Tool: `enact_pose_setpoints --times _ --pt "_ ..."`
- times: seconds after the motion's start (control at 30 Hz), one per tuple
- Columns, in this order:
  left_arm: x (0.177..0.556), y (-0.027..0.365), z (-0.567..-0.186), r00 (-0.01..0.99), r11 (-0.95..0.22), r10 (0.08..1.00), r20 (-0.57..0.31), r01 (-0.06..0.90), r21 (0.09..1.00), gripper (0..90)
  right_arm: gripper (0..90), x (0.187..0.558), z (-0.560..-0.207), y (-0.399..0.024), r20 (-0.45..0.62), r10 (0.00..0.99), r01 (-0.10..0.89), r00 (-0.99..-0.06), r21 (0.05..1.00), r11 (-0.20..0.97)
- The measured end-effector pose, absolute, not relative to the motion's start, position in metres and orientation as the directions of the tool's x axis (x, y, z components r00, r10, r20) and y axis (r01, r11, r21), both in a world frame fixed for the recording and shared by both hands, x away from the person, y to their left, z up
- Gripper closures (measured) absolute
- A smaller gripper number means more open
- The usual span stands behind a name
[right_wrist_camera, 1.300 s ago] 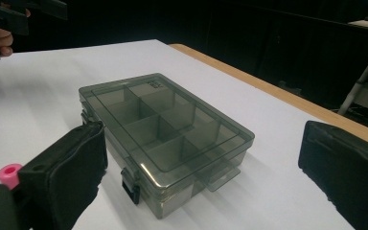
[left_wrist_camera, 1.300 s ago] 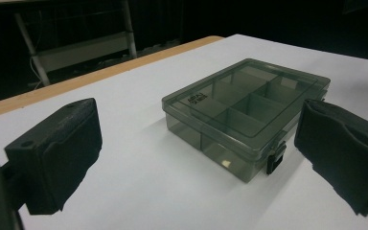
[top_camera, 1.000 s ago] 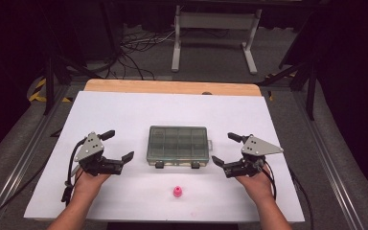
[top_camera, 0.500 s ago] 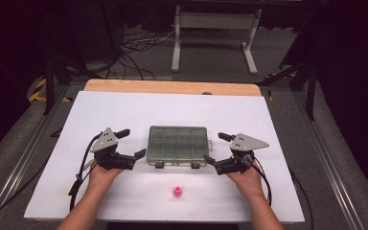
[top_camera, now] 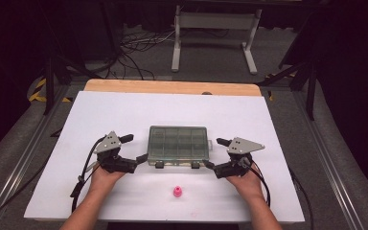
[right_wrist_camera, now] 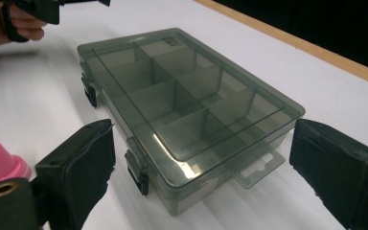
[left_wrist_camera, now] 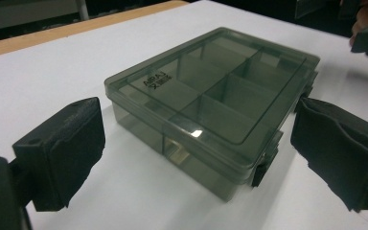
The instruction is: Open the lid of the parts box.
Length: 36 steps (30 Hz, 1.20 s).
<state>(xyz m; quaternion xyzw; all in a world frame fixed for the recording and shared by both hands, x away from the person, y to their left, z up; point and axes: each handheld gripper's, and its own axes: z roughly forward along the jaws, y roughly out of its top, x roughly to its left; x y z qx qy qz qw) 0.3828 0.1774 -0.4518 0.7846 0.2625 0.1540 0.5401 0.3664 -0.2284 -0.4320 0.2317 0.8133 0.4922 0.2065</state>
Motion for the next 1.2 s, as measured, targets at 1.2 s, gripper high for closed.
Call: enact_pose_setpoints --times 1.2 --pt "0.388 0.166 -0.470 0.865 -0.514 0.499 -0.046 0.338 0.788 17.8 21.9 0.374 -0.457 -0.224 -0.043 0.544 0.321 -0.838 0.768 0.554"
